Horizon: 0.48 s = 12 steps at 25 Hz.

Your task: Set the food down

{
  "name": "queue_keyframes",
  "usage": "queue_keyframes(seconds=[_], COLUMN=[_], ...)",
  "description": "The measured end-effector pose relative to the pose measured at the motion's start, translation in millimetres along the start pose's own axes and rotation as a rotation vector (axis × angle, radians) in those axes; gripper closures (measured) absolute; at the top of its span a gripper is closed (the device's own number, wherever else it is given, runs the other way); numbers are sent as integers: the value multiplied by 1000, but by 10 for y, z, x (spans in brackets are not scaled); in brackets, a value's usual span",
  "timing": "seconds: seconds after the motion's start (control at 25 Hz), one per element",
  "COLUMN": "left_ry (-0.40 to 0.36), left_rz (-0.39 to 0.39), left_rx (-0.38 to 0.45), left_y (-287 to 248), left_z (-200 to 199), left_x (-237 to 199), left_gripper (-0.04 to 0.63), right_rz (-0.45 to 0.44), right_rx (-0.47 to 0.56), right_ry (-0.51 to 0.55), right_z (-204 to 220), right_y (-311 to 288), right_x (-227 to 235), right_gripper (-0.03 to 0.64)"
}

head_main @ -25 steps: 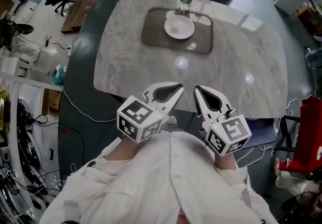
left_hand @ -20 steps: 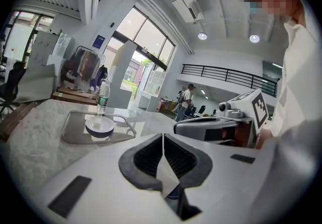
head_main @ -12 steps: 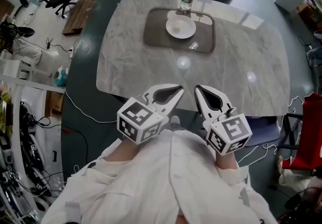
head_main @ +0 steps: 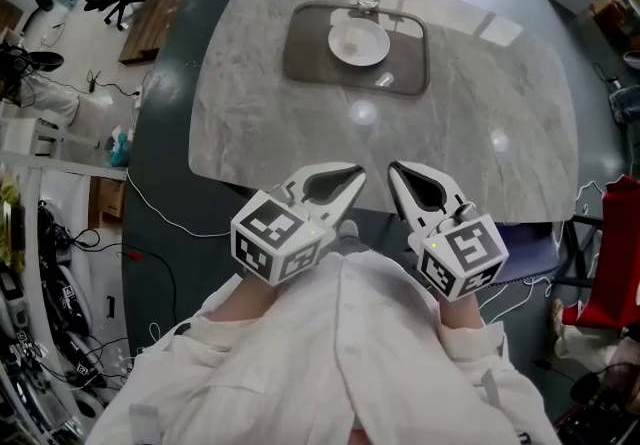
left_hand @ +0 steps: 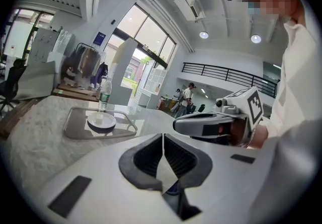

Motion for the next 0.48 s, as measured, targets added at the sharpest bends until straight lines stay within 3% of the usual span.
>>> queue_keyframes(seconds=[0.24,0.48], left_ry=[22,40], left_rz=[5,-18], left_rx=[-22,7], left_y=[-25,-116], left_z=[78,83], left_x=[-30,-87], left_gripper=[572,572], right_rz=[-59,-122], right_rx=[-64,-148], right_ry=[48,100], right_z=[4,89], right_y=[-33,-72], right_x=[-14,124], right_gripper=[614,614])
Point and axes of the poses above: the fingertips, and each gripper's own axes: y backward along the fingers, x to its right, z out of its underside, the point moved 1 cm from there along y, backward along the fingers, and after that the axes turned 6 degrees about -z, right-handed, at the moved point
